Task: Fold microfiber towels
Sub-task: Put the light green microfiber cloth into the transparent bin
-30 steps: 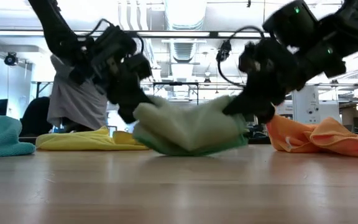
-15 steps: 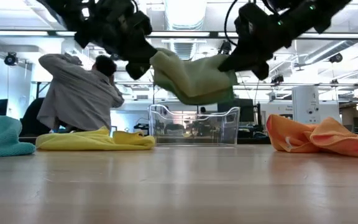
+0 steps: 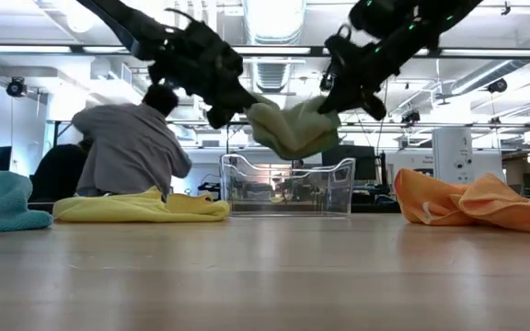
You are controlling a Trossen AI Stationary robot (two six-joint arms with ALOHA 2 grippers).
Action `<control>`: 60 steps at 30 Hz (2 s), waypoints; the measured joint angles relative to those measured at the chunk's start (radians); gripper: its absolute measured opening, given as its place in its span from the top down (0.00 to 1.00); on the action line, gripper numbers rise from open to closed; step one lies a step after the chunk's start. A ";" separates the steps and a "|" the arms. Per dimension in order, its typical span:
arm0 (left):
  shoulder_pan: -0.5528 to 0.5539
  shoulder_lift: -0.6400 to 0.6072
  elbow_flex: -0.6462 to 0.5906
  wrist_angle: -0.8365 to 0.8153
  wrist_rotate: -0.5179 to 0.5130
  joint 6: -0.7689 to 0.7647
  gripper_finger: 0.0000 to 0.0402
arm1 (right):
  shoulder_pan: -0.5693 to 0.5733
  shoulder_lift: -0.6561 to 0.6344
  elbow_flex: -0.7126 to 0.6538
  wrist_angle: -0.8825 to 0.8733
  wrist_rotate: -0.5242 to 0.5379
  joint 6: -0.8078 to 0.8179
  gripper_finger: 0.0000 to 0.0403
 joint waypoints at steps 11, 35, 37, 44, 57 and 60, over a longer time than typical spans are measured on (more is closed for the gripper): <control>0.104 0.120 0.061 -0.064 0.104 -0.002 1.00 | -0.097 0.239 0.176 -0.142 -0.077 -0.036 0.98; 0.162 0.221 0.068 -0.139 0.076 0.080 0.93 | -0.124 0.394 0.264 -0.233 -0.066 -0.082 0.96; 0.161 0.221 0.071 -0.137 0.062 0.081 0.88 | -0.124 0.395 0.264 -0.246 -0.064 -0.095 0.93; 0.161 0.218 0.076 -0.133 -0.006 0.115 0.70 | -0.124 0.395 0.263 -0.277 0.016 -0.122 0.72; 0.161 0.214 0.089 -0.143 -0.127 0.134 0.58 | -0.130 0.395 0.290 -0.294 0.106 -0.160 0.47; 0.162 0.211 0.090 -0.146 -0.161 0.139 0.58 | -0.131 0.395 0.297 -0.293 0.123 -0.176 0.47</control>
